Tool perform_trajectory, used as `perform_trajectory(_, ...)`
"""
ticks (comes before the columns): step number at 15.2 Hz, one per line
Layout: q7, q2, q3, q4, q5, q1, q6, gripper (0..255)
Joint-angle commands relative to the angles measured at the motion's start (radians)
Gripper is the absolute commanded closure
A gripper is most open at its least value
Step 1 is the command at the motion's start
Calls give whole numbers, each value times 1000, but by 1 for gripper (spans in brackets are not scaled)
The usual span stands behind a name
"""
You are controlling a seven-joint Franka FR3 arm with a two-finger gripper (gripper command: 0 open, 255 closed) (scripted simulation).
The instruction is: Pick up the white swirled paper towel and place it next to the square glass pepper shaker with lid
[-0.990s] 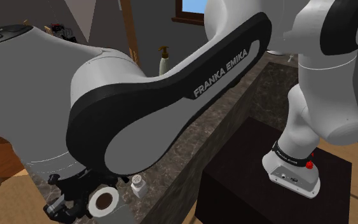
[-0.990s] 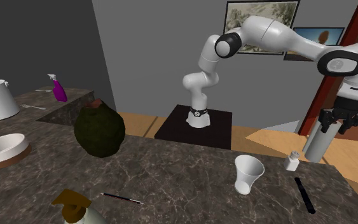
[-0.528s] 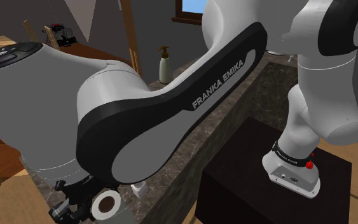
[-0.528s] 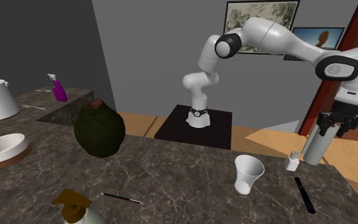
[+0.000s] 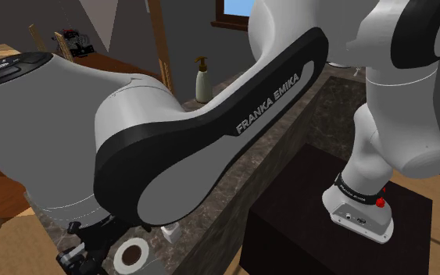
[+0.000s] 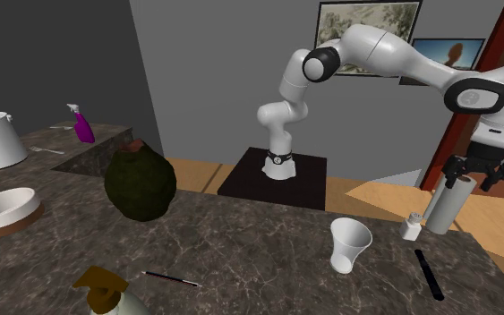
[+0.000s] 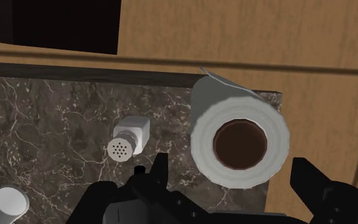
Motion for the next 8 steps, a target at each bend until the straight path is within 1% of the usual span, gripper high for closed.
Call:
perform_trajectory(1, -4, -8, 3, 22, 5, 0, -29, 0)
perform_trajectory(4, -12, -25, 9, 93, 16, 4, -114, 0)
perform_trajectory(8, -12, -25, 9, 93, 16, 4, -114, 0)
